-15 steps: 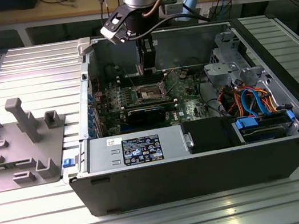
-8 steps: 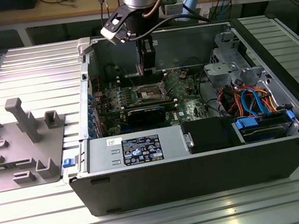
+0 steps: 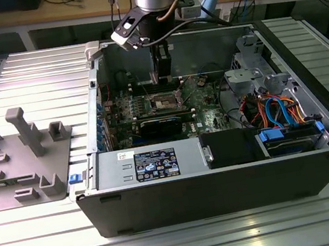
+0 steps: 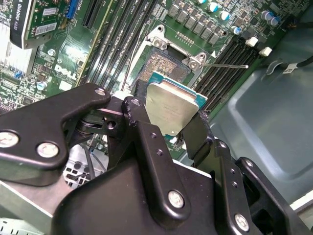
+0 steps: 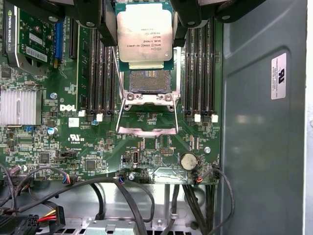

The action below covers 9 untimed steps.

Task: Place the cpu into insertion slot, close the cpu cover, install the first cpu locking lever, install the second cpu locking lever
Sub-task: 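Place the cpu into insertion slot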

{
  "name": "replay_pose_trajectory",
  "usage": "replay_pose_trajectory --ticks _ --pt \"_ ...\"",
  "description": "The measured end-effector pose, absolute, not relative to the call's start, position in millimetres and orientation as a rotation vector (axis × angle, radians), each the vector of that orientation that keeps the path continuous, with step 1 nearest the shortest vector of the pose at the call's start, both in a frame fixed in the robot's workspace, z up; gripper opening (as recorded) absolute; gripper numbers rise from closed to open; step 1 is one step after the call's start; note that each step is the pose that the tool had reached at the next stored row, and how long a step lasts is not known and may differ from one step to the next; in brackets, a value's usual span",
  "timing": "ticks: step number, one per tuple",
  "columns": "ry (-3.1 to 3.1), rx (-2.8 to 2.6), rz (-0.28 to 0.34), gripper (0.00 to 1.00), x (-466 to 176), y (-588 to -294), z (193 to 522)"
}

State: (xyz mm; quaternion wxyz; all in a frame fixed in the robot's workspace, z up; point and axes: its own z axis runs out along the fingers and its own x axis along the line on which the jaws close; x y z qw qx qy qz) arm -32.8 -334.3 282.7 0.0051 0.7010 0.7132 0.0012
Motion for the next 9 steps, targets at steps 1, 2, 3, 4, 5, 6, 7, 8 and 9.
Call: replay_pose_trajectory --ticks 1,2,3,4,5,6,7,8,9 --pt "2.233 2.195 0.004 0.54 -32.8 -334.3 282.0" --pt "2.233 2.195 0.004 0.54 -32.7 -334.3 281.3" --pt "2.233 2.195 0.004 0.54 -32.8 -334.3 281.2" --pt "2.233 2.195 0.004 0.54 -32.7 -334.3 281.2" --pt "2.233 2.195 0.004 0.54 -32.8 -334.3 281.0" --pt "2.233 2.195 0.004 0.54 -32.7 -334.3 281.0" --pt "2.233 2.195 0.004 0.54 -32.8 -334.3 279.6" --pt "2.233 2.195 0.004 0.54 -32.8 -334.3 278.4" --pt "2.233 2.195 0.004 0.54 -32.8 -334.3 278.4"
